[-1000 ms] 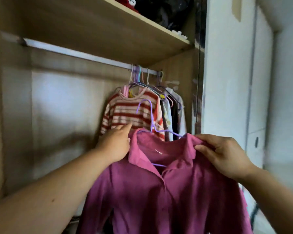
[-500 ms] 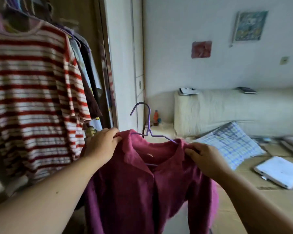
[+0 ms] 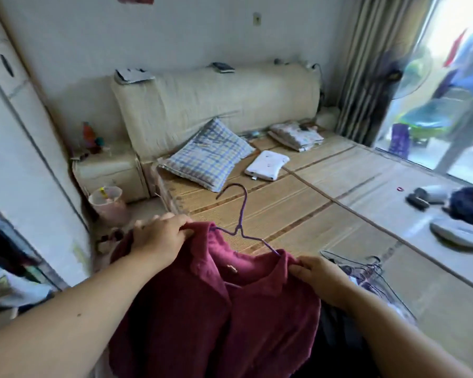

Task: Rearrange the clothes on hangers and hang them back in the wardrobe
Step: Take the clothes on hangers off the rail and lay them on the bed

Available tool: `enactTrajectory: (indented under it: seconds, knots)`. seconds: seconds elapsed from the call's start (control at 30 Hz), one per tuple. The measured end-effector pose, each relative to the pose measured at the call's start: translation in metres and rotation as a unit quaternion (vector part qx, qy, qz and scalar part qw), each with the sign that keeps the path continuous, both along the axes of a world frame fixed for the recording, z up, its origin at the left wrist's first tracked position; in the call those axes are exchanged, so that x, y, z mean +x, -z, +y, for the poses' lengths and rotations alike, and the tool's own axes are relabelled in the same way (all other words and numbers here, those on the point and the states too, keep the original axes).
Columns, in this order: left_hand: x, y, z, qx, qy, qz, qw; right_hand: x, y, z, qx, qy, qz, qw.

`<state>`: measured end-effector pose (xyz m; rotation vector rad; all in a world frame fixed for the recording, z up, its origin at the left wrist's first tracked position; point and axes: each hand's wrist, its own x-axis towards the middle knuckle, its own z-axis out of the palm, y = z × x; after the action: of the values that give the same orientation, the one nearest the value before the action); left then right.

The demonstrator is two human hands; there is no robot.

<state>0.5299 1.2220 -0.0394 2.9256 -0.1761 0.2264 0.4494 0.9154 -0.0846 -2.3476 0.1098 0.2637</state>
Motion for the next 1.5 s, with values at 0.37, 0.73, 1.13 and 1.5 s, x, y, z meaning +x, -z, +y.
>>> enactTrajectory:
  seconds: [0.37,0.73,1.13,1.5]
  knots:
    - [0.021,0.049,-0.303,-0.001,0.217,0.154,0.964,-0.106,0.036,-0.242,0.119,0.258,0.1,0.954]
    - [0.066,0.145,-0.442,0.102,0.257,0.241,0.93,-0.076,0.151,-0.336,0.022,0.343,0.161,0.925]
    - [0.06,0.229,-0.458,0.103,0.242,0.311,0.913,-0.024,0.229,-0.342,-0.039,0.321,0.203,0.924]
    - [0.07,0.152,-0.348,0.076,0.152,0.267,0.949,0.083,0.124,-0.214,-0.029,0.061,0.034,0.997]
